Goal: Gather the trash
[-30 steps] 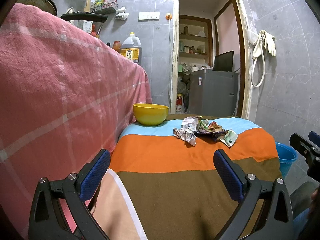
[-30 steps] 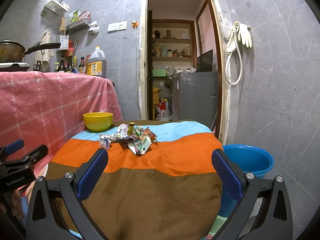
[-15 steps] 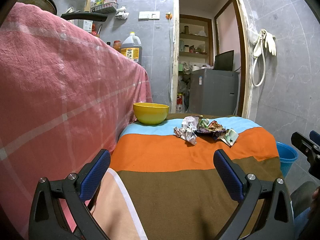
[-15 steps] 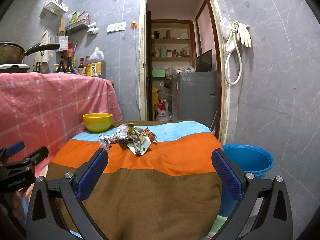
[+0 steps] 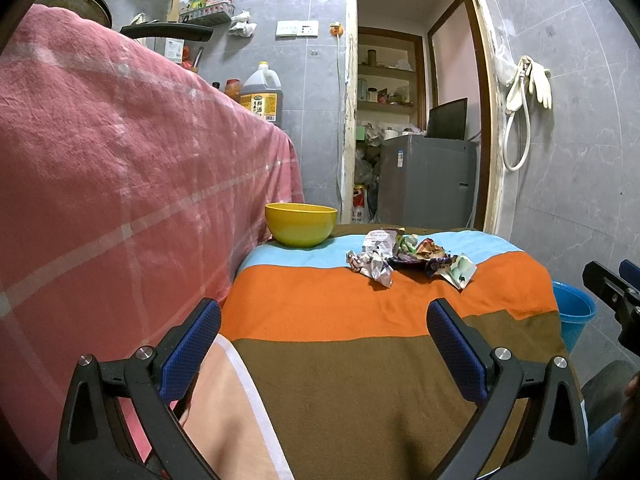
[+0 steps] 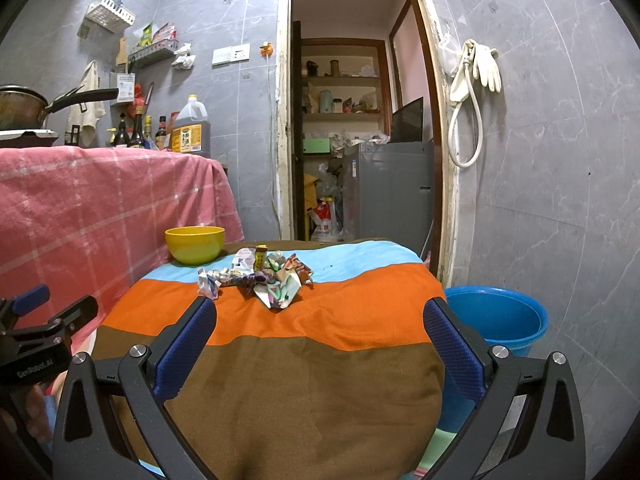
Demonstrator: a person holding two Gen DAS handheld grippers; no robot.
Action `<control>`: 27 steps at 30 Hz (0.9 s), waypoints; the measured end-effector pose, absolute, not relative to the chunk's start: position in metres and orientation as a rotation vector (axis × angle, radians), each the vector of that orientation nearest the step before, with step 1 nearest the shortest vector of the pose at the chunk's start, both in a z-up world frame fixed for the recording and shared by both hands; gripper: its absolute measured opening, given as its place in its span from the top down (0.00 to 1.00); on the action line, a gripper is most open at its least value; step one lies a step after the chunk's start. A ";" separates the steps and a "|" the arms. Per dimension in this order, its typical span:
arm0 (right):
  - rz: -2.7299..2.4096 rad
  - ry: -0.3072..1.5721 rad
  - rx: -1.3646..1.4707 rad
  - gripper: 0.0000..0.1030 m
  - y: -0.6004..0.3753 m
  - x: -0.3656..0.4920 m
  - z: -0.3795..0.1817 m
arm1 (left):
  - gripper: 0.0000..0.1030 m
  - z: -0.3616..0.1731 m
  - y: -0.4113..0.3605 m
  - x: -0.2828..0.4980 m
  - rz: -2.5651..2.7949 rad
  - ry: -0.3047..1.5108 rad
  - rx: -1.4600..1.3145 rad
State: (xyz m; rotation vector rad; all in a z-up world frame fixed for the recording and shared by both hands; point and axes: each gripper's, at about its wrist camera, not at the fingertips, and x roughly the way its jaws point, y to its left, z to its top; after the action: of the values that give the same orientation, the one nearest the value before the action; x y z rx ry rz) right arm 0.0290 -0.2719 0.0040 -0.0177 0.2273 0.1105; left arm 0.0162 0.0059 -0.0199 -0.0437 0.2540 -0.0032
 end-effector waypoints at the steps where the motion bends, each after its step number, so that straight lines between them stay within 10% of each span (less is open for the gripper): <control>1: 0.110 0.228 -0.017 0.00 -0.272 0.029 0.004 | 0.02 -0.019 0.005 0.016 -0.003 0.254 -0.043; 27: 0.119 0.237 -0.011 0.00 -0.278 0.044 -0.003 | 0.02 -0.019 -0.012 0.038 -0.009 0.322 -0.007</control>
State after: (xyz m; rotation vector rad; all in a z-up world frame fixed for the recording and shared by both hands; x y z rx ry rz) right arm 0.0436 -0.2777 -0.0031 -0.0106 0.2370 0.1187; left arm 0.0383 -0.0119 -0.0186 -0.0066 0.3220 -0.0093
